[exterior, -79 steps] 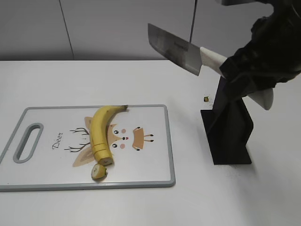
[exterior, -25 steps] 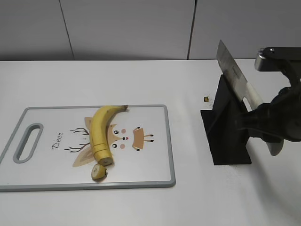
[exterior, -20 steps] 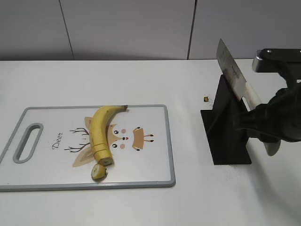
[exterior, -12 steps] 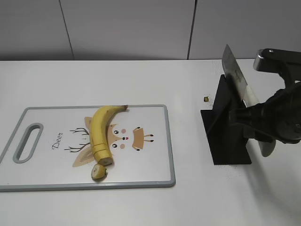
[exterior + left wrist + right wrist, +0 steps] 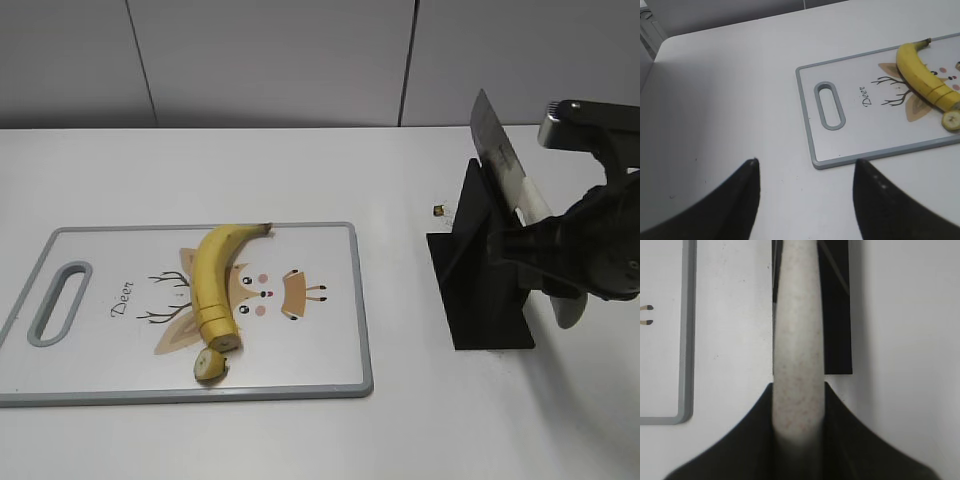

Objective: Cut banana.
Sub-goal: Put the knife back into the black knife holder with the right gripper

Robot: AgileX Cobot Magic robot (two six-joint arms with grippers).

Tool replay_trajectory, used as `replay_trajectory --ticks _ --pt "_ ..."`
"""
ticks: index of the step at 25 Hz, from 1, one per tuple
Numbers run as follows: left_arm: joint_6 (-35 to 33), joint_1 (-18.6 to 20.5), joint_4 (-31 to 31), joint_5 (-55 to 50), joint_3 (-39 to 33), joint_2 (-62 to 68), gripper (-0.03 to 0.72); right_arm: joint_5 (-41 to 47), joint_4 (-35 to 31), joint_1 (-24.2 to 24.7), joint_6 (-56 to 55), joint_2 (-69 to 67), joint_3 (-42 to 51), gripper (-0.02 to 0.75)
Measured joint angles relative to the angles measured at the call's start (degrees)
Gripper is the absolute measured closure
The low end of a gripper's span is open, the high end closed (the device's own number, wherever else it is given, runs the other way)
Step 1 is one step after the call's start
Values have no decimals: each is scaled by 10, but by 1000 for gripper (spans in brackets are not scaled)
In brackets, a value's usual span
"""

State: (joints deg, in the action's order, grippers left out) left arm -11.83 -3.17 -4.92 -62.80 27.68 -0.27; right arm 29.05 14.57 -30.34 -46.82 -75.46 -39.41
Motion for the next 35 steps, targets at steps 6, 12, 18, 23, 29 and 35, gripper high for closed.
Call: replay_trajectory --ticks 6,12,18,23,29,35 --pt "0 0 0 0 0 0 117 -3 2 0 4 0 0 573" --pt "0 0 0 0 0 0 119 -9 2 0 6 0 0 426" --pt "0 0 0 0 0 0 119 -7 -23 0 39 1 -4 259" --pt "0 0 0 0 0 0 119 53 -63 0 133 22 -43 150" --pt "0 0 0 0 0 0 119 141 -97 0 245 100 -92 135" --pt "0 0 0 0 0 0 119 198 -183 0 431 222 -93 139"
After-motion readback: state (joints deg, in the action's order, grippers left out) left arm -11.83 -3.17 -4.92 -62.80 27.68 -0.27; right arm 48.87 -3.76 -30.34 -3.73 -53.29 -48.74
